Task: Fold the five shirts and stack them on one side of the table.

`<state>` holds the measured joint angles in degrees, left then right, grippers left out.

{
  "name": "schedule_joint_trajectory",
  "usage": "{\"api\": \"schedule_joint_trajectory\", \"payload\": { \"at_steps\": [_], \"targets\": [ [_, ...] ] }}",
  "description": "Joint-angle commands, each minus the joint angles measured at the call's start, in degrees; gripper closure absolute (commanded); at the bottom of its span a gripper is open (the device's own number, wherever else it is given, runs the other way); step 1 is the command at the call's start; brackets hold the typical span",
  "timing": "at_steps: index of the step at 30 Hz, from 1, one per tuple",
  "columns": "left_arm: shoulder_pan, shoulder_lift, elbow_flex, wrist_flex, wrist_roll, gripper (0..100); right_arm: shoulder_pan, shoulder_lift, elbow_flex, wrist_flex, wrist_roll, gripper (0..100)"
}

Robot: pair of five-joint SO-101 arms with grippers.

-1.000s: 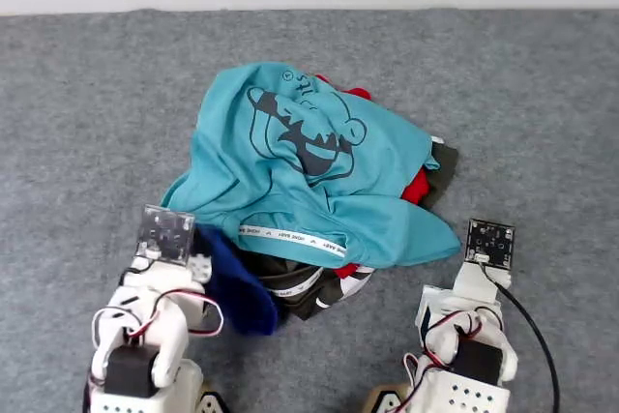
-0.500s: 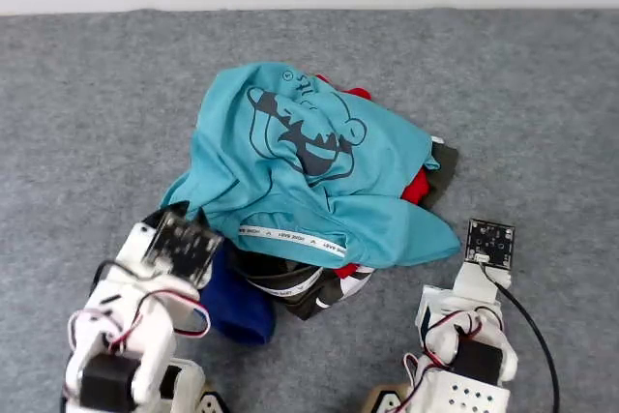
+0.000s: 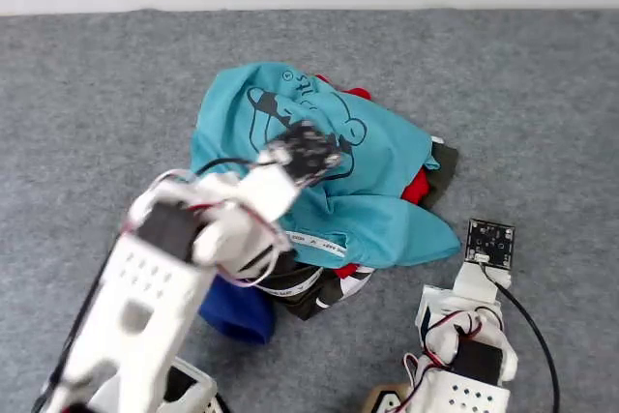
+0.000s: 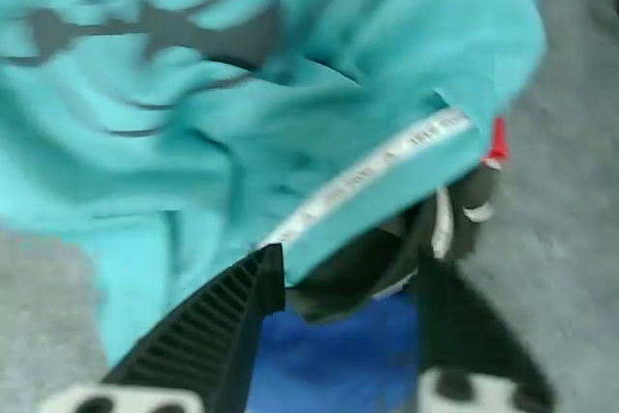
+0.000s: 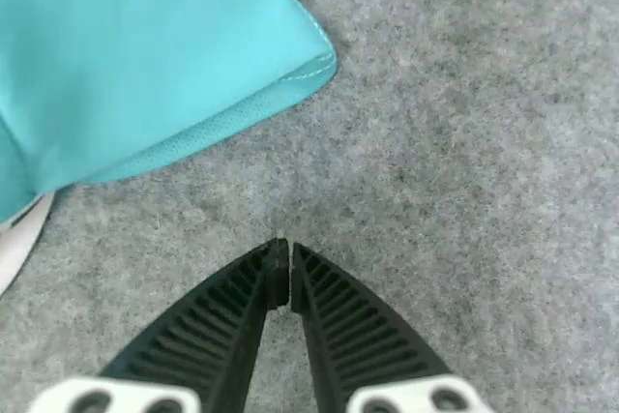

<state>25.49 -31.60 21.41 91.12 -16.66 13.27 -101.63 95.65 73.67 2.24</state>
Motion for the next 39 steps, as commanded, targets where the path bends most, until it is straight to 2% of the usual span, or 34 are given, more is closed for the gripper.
{"api": "schedule_joint_trajectory", "payload": {
  "at_steps": [1,10,18,27,30,34,39],
  "targets": [
    [3.1,9.8,-6.6,2.7,0.5,66,0.9,-0.4,0.8,0.2,-0.6,99.0],
    [10.5,27.2,-15.4,2.2,0.8,66,0.9,-0.4,0.8,0.2,-0.6,99.0],
    [7.5,36.7,-16.0,-7.8,1.0,66,0.9,-0.4,0.8,0.2,-0.6,99.0],
    [7.0,50.3,-16.0,-14.8,10.1,66,0.9,-0.4,0.8,0.2,-0.6,99.0],
    [6.9,53.2,-16.0,-17.3,10.5,74,0.9,-0.4,0.8,0.2,-0.6,99.0],
    [7.0,53.5,-16.8,-18.5,6.4,100,0.9,-0.4,0.8,0.2,-0.6,99.0],
    [4.4,48.7,-18.3,-14.8,6.4,99,0.9,-0.4,0.8,0.2,-0.6,99.0]
  ]
}}
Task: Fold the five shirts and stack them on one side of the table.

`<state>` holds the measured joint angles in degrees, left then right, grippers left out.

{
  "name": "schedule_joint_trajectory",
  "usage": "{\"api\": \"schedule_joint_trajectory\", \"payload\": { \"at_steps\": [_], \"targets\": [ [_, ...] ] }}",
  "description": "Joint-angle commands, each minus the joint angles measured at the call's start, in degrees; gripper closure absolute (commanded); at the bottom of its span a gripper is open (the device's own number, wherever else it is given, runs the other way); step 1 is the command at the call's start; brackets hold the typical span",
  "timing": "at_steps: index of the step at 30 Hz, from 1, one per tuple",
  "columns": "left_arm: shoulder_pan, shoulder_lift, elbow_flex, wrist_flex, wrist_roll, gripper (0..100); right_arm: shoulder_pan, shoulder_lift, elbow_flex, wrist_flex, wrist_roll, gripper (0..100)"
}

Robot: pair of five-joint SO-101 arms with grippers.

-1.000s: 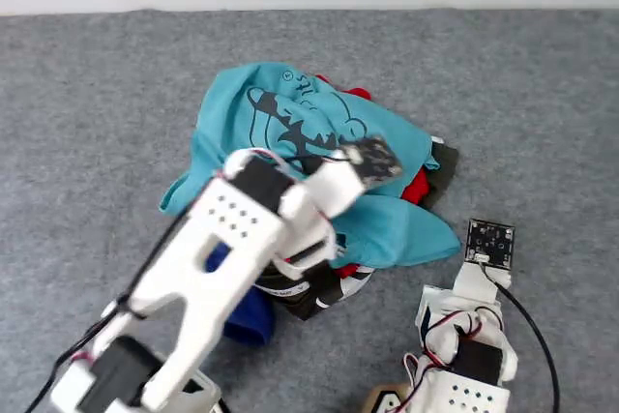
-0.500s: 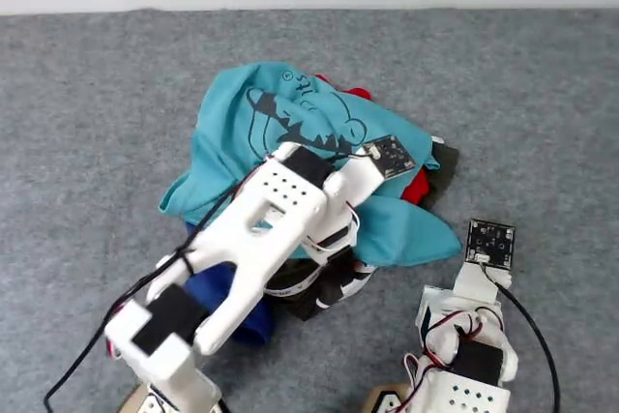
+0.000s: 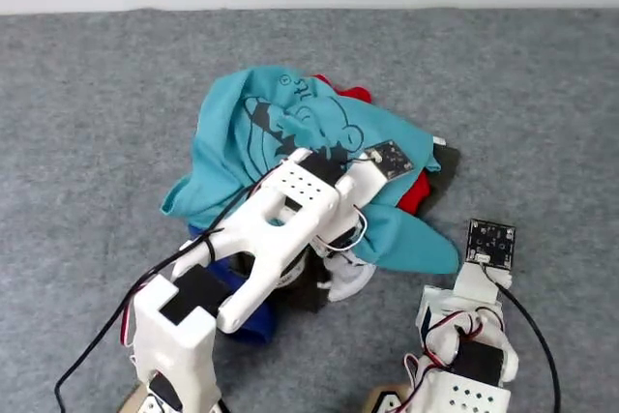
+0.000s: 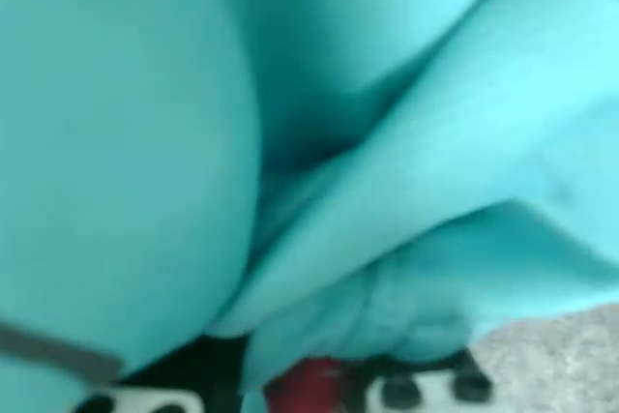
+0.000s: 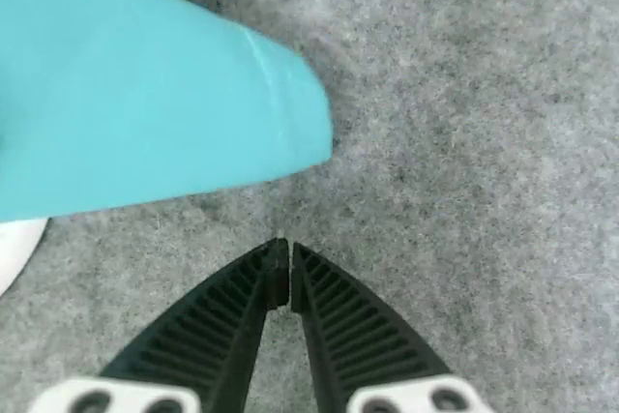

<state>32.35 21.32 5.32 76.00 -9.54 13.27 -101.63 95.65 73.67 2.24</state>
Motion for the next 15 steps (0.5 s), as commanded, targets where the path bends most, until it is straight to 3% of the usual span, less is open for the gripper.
{"api": "schedule_joint_trajectory", "payload": {
  "at_steps": [1,10,15],
  "targets": [
    [-3.5,-6.6,-2.2,0.4,-0.7,99,0.9,-0.4,0.8,0.2,-0.6,99.0],
    [-16.8,-30.2,-2.3,0.2,-1.6,99,0.9,-0.4,0.8,0.2,-0.6,99.0],
    [-28.6,-39.7,-2.3,-1.3,-8.1,99,0.9,-0.4,0.8,0.2,-0.6,99.0]
  ]
}}
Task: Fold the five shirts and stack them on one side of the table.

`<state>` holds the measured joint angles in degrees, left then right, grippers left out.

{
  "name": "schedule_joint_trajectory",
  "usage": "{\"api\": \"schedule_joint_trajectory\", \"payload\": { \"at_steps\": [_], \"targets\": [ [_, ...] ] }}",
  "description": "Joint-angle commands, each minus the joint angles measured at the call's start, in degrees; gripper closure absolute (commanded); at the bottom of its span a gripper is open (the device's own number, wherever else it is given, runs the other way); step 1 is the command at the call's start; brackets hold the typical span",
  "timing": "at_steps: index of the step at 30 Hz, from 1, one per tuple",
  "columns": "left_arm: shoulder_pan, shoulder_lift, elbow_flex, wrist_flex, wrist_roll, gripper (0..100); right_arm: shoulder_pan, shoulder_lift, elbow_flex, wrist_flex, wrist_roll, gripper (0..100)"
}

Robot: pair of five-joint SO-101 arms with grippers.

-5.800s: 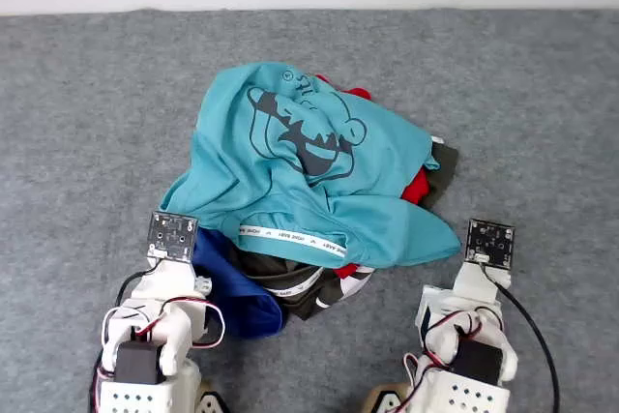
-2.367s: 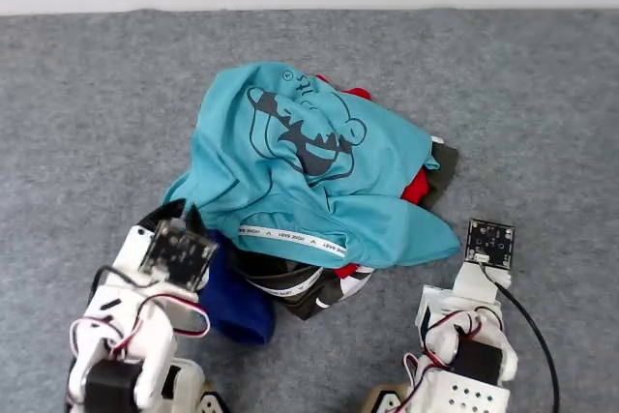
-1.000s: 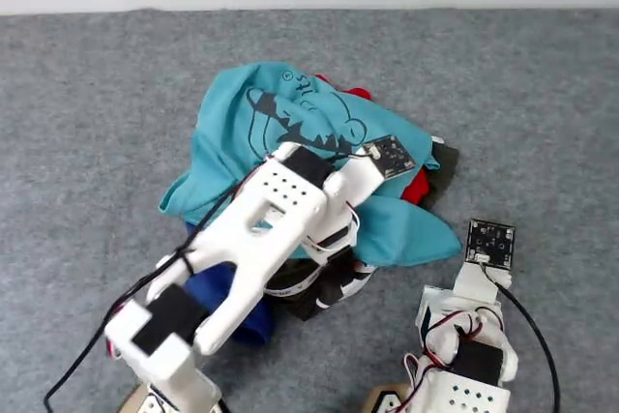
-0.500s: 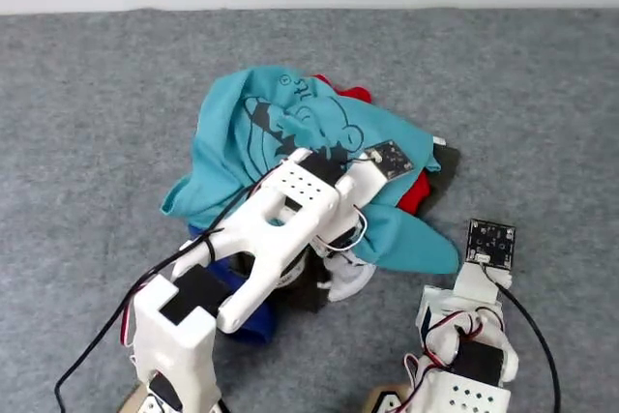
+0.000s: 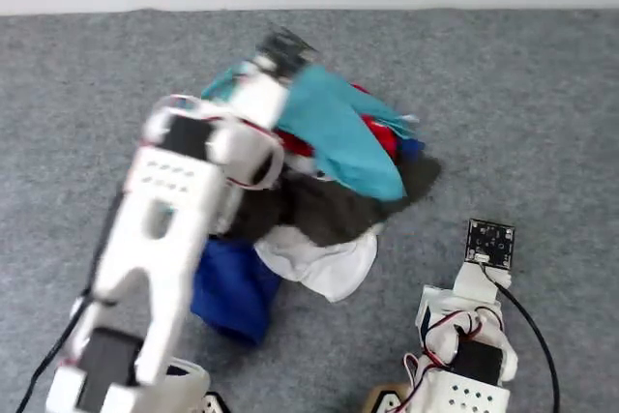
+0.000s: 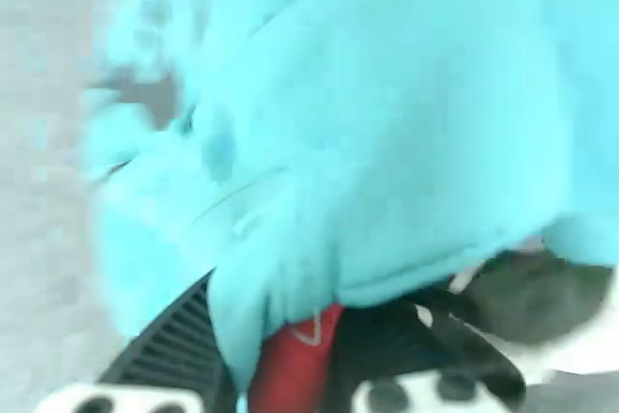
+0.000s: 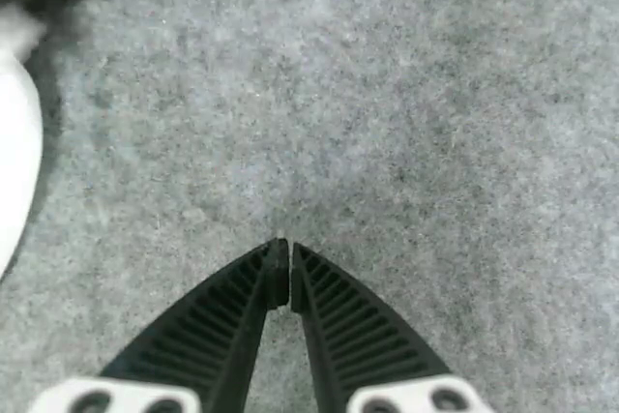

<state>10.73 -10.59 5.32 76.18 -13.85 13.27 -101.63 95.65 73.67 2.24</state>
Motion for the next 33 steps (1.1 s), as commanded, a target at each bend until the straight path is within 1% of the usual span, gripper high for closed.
{"api": "schedule_joint_trajectory", "payload": {
  "at_steps": [1,5,10,14,20,22,23,27,28,30,33],
  "targets": [
    [-10.0,-9.3,-2.3,-2.4,-4.7,99,0.9,-0.4,0.8,0.2,-0.6,99.0],
    [-22.1,-13.1,-2.3,-8.4,-6.0,99,0.9,-0.4,0.8,0.2,-0.6,99.0],
    [-36.2,-12.9,-2.2,-18.1,-6.0,99,0.9,-0.4,0.8,0.2,-0.6,99.0],
    [-45.9,-9.2,-2.2,-25.8,-6.0,99,0.9,-0.4,0.8,0.2,-0.6,99.0],
    [-56.8,-0.7,-2.3,-33.9,-6.1,99,0.9,-0.4,0.8,0.2,-0.6,99.0],
    [-59.0,1.8,-2.3,-35.7,-6.5,99,0.9,-0.4,0.8,0.2,-0.6,99.0],
    [-59.5,2.8,-2.3,-35.8,-7.8,99,0.9,-0.4,0.8,0.2,-0.6,99.0],
    [-59.8,5.8,-2.2,-33.8,-15.9,98,0.9,-0.4,0.8,0.2,-0.6,99.0],
    [-59.7,6.0,-2.2,-32.3,-18.5,96,0.9,-0.4,0.8,0.2,-0.6,99.0],
    [-59.6,6.0,-2.2,-29.0,-22.5,89,0.9,-0.4,0.8,0.2,-0.6,99.0],
    [-60.0,5.9,-2.3,-26.3,-23.6,77,0.9,-0.4,0.8,0.2,-0.6,99.0]
  ]
}}
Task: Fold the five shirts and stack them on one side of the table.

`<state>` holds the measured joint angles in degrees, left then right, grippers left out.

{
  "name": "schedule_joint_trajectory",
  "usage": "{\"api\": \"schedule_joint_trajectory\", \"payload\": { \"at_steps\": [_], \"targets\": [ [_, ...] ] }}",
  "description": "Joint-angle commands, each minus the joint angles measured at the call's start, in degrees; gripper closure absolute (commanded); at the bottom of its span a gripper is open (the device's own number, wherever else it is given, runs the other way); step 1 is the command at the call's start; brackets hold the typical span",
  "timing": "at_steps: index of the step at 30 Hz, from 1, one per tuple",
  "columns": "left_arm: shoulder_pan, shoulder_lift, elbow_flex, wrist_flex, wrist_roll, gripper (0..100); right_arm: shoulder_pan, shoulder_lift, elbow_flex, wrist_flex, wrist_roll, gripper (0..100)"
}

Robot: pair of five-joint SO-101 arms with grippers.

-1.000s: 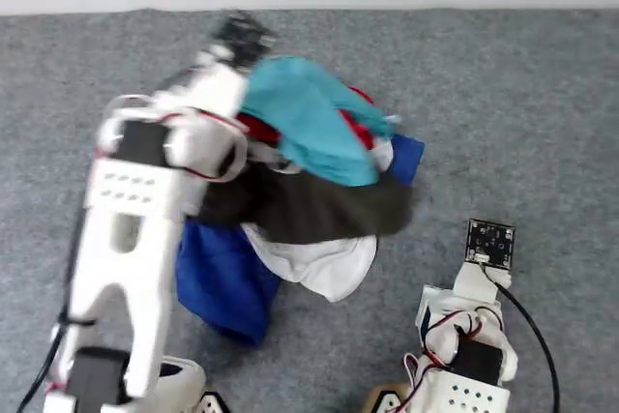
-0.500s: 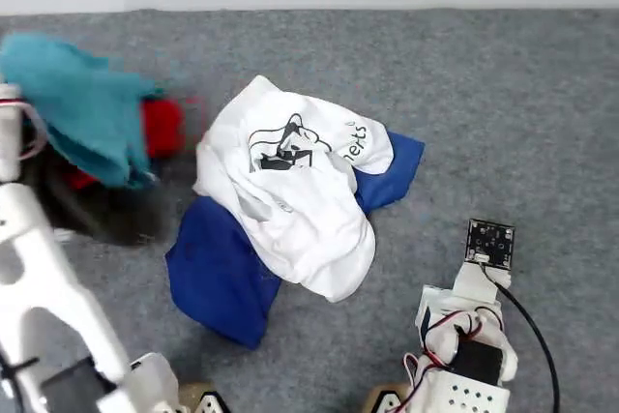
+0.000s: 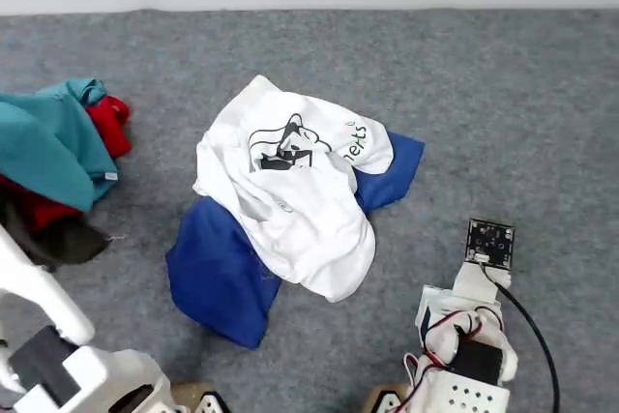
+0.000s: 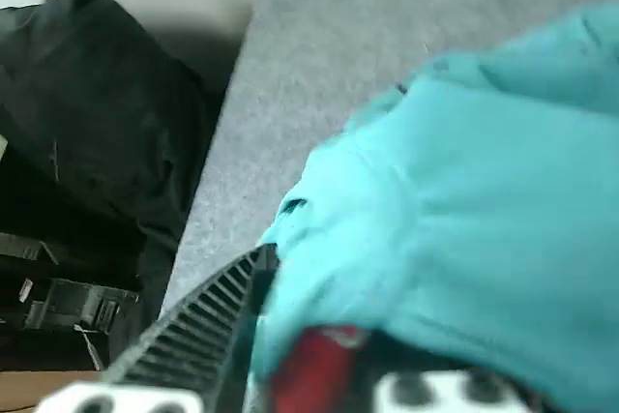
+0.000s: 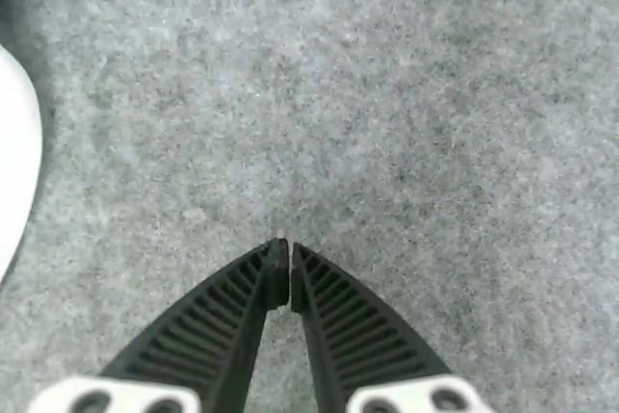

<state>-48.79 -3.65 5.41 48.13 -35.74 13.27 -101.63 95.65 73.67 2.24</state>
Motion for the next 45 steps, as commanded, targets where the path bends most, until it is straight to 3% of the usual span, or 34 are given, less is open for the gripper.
{"api": "schedule_joint_trajectory", "payload": {
  "at_steps": [1,7,13,18,22,29,38,45],
  "targets": [
    [-0.5,-1.1,-2.5,2.2,-1.8,74,0.9,-0.4,0.8,0.2,-0.6,99.0],
    [-1.3,-7.2,-2.5,4.0,-1.8,72,0.9,-0.4,0.8,0.2,-0.6,99.0],
    [4.1,-18.8,-2.5,11.2,-1.7,72,0.9,-0.4,0.8,0.2,-0.6,99.0],
    [12.7,-28.0,-2.4,18.9,-0.8,72,0.9,-0.4,0.8,0.2,-0.6,99.0],
    [24.5,-30.8,-2.2,28.2,3.3,72,0.9,-0.4,0.8,0.2,-0.6,99.0],
    [45.7,-23.6,0.7,39.8,6.8,72,0.9,-0.4,0.8,0.2,-0.6,99.0],
    [62.3,-8.5,2.0,38.7,12.7,72,0.9,-0.4,0.8,0.2,-0.6,99.0],
    [68.2,3.7,2.0,33.2,15.9,70,0.9,-0.4,0.8,0.2,-0.6,99.0]
  ]
}}
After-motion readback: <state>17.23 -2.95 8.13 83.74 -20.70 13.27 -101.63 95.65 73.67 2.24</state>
